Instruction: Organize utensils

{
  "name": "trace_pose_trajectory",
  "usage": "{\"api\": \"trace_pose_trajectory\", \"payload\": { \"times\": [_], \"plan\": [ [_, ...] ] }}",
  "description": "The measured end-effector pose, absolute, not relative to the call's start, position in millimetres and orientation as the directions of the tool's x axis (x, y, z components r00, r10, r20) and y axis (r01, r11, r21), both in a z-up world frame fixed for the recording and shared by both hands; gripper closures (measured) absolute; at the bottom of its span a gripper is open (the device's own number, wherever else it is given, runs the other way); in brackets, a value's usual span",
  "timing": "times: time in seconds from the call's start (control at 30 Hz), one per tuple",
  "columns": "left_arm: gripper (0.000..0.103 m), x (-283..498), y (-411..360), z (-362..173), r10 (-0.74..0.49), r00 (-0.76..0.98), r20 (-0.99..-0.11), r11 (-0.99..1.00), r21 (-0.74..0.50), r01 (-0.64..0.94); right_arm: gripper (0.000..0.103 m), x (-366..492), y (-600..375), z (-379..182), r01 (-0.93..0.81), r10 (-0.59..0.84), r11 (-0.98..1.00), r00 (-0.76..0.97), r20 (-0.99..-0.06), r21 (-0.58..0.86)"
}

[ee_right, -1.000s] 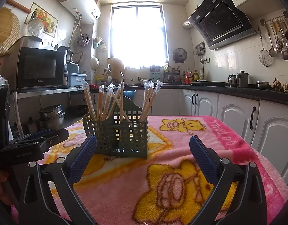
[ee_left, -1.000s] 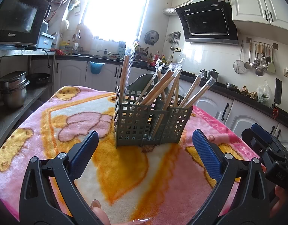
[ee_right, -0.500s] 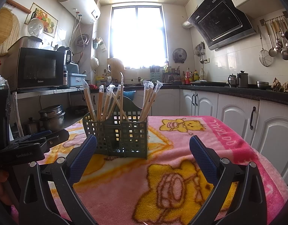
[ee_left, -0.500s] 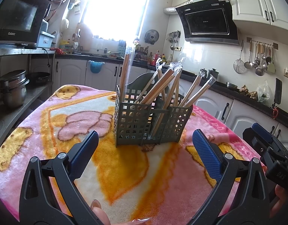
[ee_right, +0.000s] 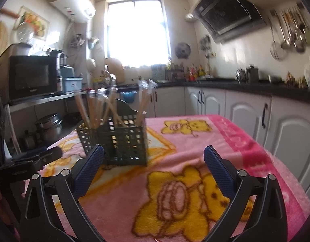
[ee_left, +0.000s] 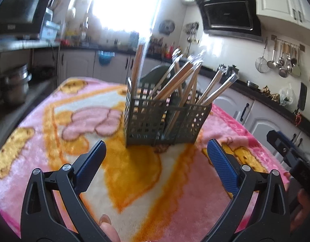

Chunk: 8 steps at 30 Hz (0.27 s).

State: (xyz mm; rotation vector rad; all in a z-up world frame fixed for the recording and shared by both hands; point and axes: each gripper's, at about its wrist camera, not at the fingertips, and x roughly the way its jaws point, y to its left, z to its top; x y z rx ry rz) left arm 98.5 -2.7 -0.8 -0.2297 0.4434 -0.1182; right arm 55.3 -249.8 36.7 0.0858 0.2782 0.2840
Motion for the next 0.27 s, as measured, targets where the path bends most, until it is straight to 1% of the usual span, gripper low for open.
{"api": "trace_pose_trajectory", "payload": {
  "times": [0.07, 0.1, 0.13, 0.17, 0.2, 0.27],
  "plan": [
    [0.010, 109.0, 11.3, 2.2, -0.158, 0.866, -0.475, 0.966, -0.258, 0.035, 0.006, 71.3, -262.3, 35.9, -0.187, 0.213, 0.976, 0.918, -0.334, 0.109],
    [0.010, 117.5, 23.0, 3.9, -0.123, 0.850, -0.513, 0.972, -0.236, -0.002, 0.006, 83.3, -269.7, 34.6, -0.149, 0.174, 0.984, 0.906, -0.385, 0.095],
    [0.010, 125.2, 32.1, 3.0, -0.090, 0.832, -0.547, 0.977, -0.211, -0.033, 0.006, 99.9, -279.1, 31.1, -0.112, 0.135, 0.991, 0.879, -0.457, 0.077],
    [0.010, 141.1, 47.1, -0.2, -0.030, 0.786, -0.618, 0.983, -0.161, -0.089, 0.006, 112.9, -286.6, 27.4, -0.073, 0.091, 0.996, 0.856, -0.509, 0.055],
    [0.010, 155.0, 61.3, -4.5, 0.028, 0.746, -0.666, 0.983, -0.117, -0.142, 0.006, 130.2, -297.0, 21.4, -0.019, 0.030, 1.000, 0.820, -0.572, 0.025],
    [0.010, 181.2, 87.7, -15.5, 0.151, 0.690, -0.708, 0.971, -0.026, -0.238, 0.006, 167.8, -321.5, 3.5, 0.058, -0.056, 0.998, 0.728, -0.683, -0.021]
  ]
}}
